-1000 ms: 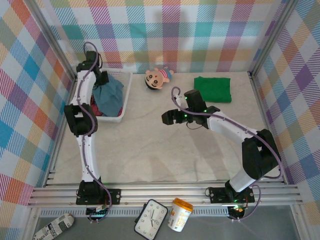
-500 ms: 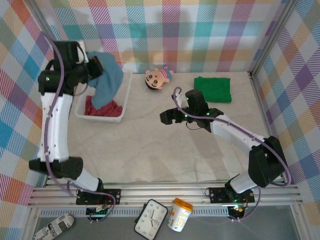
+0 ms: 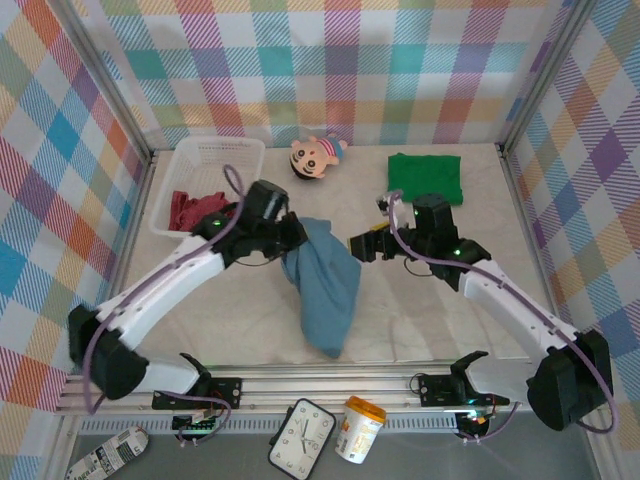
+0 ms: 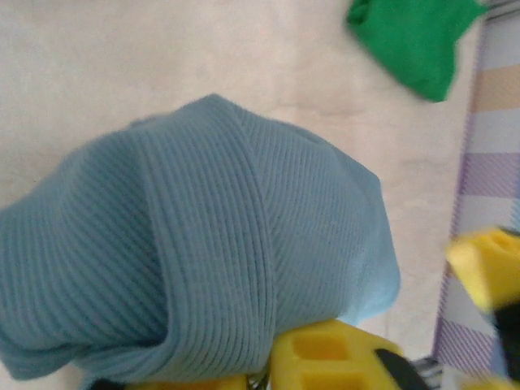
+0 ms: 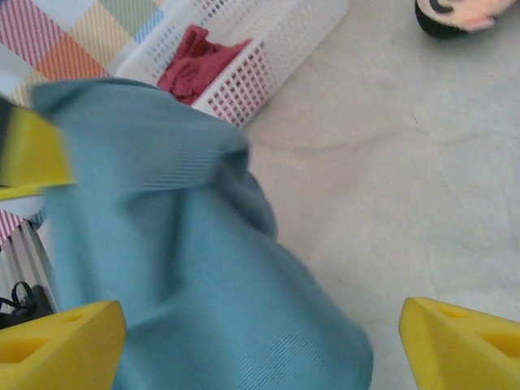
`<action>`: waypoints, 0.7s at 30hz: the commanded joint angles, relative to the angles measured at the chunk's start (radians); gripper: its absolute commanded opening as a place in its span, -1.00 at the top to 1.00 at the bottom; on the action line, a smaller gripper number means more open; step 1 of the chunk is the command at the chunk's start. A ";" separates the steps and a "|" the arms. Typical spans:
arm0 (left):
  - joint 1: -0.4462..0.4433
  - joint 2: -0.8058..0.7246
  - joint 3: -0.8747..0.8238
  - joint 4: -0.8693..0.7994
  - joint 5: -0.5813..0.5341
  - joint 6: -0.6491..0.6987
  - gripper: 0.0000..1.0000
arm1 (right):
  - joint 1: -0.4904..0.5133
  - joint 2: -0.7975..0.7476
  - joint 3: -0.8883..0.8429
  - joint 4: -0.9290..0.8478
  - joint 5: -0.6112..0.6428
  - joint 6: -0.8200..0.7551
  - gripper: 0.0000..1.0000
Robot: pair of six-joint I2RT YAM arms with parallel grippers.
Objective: Fold and stack the tank tops
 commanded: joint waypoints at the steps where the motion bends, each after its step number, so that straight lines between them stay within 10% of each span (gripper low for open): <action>1: 0.012 0.123 -0.028 0.106 -0.062 -0.033 0.36 | 0.000 -0.020 -0.084 -0.025 -0.007 0.014 -0.74; 6: 0.036 0.335 0.183 -0.092 -0.163 0.143 -0.41 | 0.034 0.001 -0.191 0.019 0.003 0.114 -0.63; 11: 0.033 0.264 0.194 -0.183 -0.258 0.192 -0.51 | 0.158 0.025 -0.242 0.052 0.046 0.127 -0.59; 21: 0.042 -0.047 -0.270 -0.141 -0.097 0.103 -0.46 | 0.526 0.228 -0.222 0.049 0.248 0.103 -0.47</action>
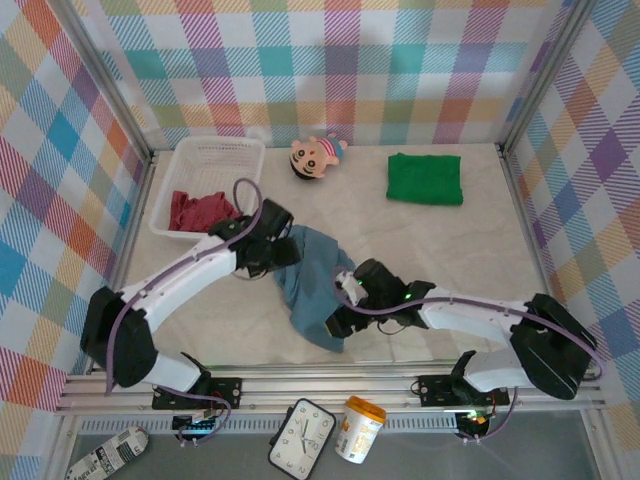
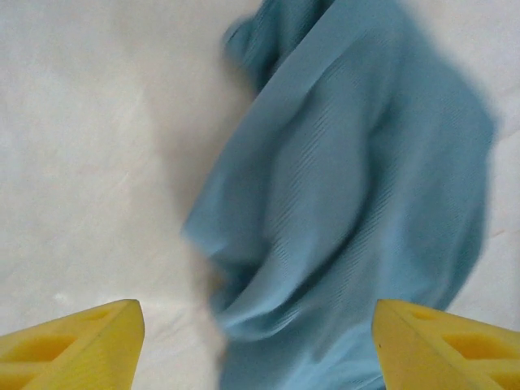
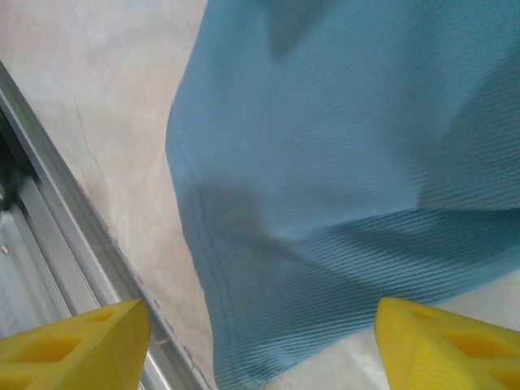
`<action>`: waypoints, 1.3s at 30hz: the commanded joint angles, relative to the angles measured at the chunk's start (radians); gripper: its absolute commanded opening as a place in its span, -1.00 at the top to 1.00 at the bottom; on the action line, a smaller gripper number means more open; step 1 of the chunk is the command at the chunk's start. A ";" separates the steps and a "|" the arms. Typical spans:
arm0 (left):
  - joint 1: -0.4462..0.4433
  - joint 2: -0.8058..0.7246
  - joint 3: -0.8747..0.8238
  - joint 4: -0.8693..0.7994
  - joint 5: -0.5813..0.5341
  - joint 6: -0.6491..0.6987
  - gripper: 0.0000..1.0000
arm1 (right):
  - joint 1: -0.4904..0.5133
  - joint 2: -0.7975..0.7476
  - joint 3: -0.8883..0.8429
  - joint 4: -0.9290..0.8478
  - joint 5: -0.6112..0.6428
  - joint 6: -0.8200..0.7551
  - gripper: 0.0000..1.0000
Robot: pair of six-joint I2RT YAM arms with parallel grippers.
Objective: Fold and stack the tank tops
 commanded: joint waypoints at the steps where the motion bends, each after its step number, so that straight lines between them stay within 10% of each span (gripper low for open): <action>1: 0.020 -0.063 -0.132 0.011 0.091 -0.040 -0.46 | 0.076 0.071 0.046 -0.022 0.095 -0.018 -0.45; 9: 0.050 -0.132 -0.217 0.049 0.142 -0.053 -0.45 | 0.194 0.297 0.233 -0.235 0.276 -0.054 -0.14; 17: 0.065 -0.164 -0.204 0.010 0.141 -0.022 -0.46 | 0.137 0.211 0.272 -0.351 0.283 0.013 0.99; 27: -0.009 -0.069 -0.234 0.213 0.134 -0.051 -0.42 | -0.246 -0.163 0.229 -0.278 0.027 0.141 1.00; 39: -0.036 0.231 -0.098 0.383 0.101 -0.013 -0.31 | -0.538 -0.171 0.126 -0.211 -0.076 0.136 1.00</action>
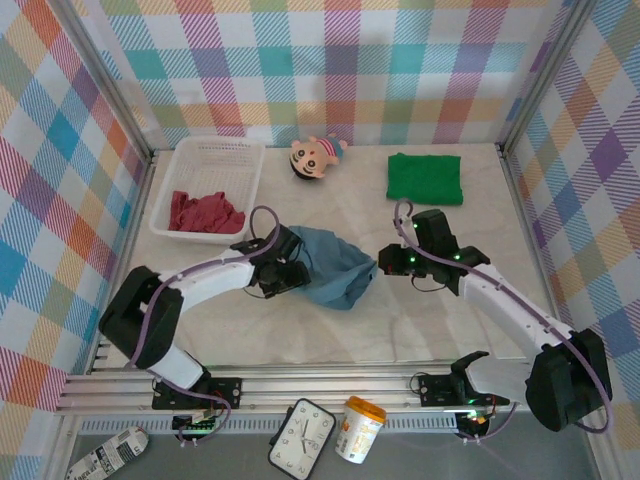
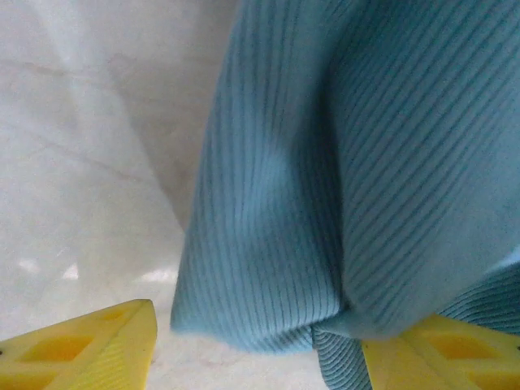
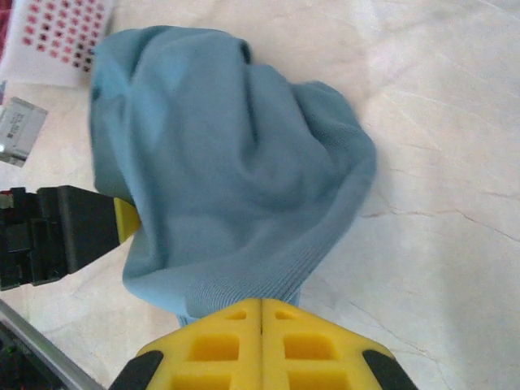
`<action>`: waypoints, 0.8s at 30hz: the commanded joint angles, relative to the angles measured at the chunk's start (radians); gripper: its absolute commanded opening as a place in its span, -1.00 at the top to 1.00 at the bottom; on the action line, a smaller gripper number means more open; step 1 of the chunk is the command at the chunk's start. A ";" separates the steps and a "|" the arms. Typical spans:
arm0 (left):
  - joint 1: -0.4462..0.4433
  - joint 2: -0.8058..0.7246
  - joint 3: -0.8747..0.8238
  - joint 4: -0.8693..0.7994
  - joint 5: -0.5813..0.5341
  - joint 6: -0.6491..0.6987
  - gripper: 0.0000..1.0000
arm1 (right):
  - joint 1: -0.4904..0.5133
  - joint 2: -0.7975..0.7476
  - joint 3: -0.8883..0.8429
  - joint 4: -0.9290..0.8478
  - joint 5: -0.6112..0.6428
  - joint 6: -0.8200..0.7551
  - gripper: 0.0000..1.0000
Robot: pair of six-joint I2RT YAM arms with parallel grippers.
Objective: Fold and stack the tank tops
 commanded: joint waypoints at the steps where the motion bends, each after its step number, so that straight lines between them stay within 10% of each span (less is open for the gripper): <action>1: -0.006 0.076 0.080 0.056 -0.020 0.033 -0.27 | -0.027 0.007 -0.058 0.047 -0.056 0.015 1.00; 13: -0.008 0.195 0.249 -0.084 -0.006 0.137 0.79 | -0.036 0.157 -0.130 0.014 0.096 -0.001 1.00; 19: -0.022 0.127 0.384 -0.379 0.046 0.206 0.78 | 0.011 0.178 -0.140 0.042 0.043 -0.066 0.94; 24: -0.041 0.113 0.367 -0.463 0.111 0.209 0.66 | 0.103 0.150 -0.150 -0.066 0.140 -0.003 0.43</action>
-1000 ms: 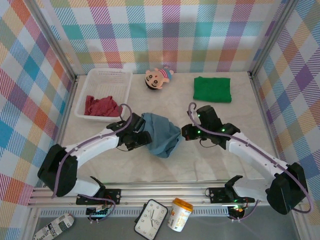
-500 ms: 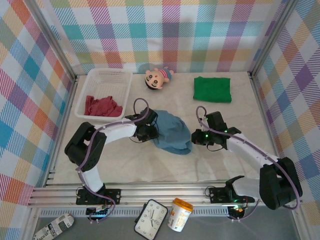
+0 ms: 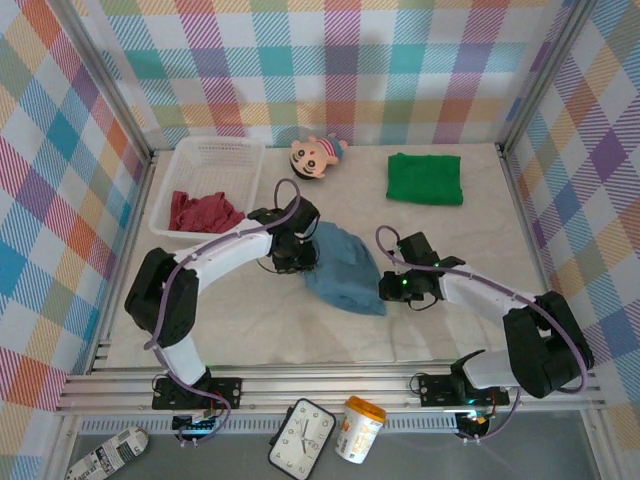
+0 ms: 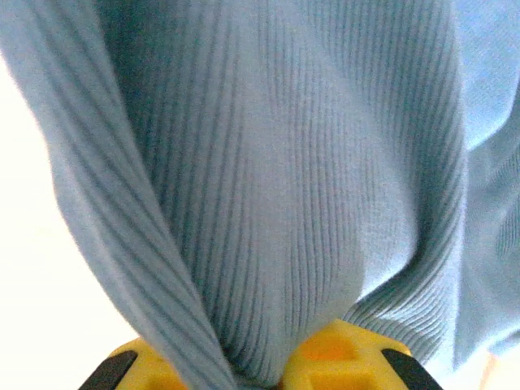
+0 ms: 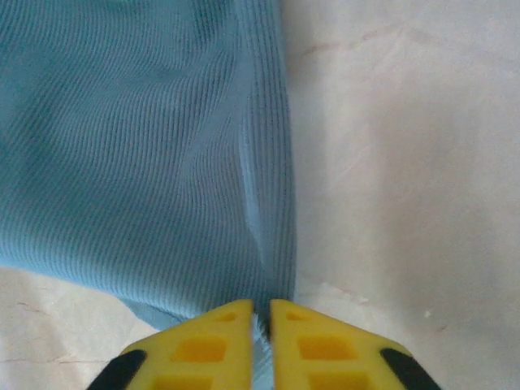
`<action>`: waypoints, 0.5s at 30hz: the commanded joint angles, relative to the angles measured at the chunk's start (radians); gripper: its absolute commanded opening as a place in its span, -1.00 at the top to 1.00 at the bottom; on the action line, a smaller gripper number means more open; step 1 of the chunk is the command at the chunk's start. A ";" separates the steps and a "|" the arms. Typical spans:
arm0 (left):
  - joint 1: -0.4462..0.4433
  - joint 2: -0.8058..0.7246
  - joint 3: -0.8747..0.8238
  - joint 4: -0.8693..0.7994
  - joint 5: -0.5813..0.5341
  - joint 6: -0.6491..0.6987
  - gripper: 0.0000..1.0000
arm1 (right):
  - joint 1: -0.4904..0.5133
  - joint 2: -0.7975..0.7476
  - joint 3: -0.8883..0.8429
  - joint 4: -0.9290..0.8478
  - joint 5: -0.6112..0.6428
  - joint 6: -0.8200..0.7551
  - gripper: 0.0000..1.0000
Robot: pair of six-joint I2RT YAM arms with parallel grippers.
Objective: Fold and stack the tank tops
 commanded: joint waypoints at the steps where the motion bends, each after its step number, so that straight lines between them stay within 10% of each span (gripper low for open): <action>1: -0.026 -0.017 -0.004 -0.142 0.045 0.026 0.63 | 0.070 -0.036 -0.016 -0.103 0.096 0.028 0.27; 10: -0.029 0.023 0.055 -0.161 -0.026 0.048 0.46 | 0.210 0.057 -0.004 -0.103 0.170 0.070 -0.06; 15: -0.029 -0.003 0.072 -0.158 -0.058 0.058 0.23 | 0.211 0.150 0.038 -0.106 0.157 0.048 0.36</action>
